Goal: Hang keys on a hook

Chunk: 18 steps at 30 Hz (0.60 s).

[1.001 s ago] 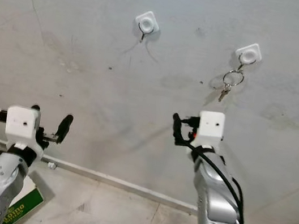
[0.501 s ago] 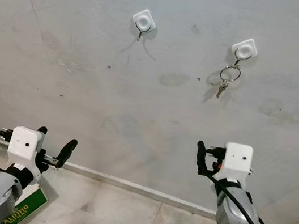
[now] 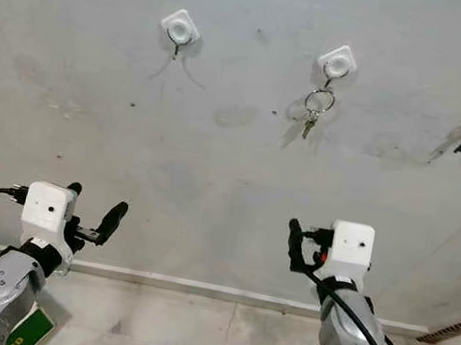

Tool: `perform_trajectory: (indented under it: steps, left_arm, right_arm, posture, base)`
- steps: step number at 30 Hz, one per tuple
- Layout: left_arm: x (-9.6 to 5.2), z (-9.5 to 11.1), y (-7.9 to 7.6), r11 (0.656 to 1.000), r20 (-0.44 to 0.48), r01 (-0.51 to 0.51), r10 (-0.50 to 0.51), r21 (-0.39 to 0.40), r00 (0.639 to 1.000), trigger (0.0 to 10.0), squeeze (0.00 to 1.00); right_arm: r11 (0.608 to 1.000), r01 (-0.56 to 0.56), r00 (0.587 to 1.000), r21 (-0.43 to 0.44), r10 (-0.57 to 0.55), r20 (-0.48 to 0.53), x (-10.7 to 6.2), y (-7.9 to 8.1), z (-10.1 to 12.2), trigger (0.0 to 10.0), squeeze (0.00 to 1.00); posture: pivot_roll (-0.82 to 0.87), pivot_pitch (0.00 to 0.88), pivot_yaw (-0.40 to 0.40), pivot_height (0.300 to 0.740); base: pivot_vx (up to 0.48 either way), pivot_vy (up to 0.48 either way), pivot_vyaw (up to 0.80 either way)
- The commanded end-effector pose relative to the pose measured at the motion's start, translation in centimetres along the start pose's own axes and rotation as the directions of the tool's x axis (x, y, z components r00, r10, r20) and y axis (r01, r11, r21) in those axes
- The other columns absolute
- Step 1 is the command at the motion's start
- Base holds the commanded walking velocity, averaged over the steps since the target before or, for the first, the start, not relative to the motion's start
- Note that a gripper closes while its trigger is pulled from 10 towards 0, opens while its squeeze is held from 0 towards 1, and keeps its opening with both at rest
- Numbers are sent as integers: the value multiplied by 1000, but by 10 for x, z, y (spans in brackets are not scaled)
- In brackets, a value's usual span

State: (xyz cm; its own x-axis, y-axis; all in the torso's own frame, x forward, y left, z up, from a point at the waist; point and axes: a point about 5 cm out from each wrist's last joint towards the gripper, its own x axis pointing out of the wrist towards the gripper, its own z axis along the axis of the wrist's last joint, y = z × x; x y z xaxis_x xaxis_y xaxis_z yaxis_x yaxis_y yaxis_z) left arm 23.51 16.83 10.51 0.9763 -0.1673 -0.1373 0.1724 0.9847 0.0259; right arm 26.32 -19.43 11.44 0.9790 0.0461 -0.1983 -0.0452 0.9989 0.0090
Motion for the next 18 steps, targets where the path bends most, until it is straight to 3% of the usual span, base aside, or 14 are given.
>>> perform_trajectory:
  steps: [1, 18]
  left_arm:
    - [-2, -2, 2, 1000, -10, -21, 21, -6, 1000, 10000, 0]
    - [-7, -2, -4, 1000, -25, 6, -6, -14, 1000, 10000, 0]
  right_arm:
    - [1000, -25, 1000, -5, 25, 1, 0, 4, 4, 10000, 0]
    - [999, -26, 999, 27, 27, -26, -4, 10, -2, 10000, 0]
  posture:
    - [29, 82, 3, 740]
    - [36, 107, 19, 740]
  base:
    - [0, 0, -694]
    - [0, 0, -693]
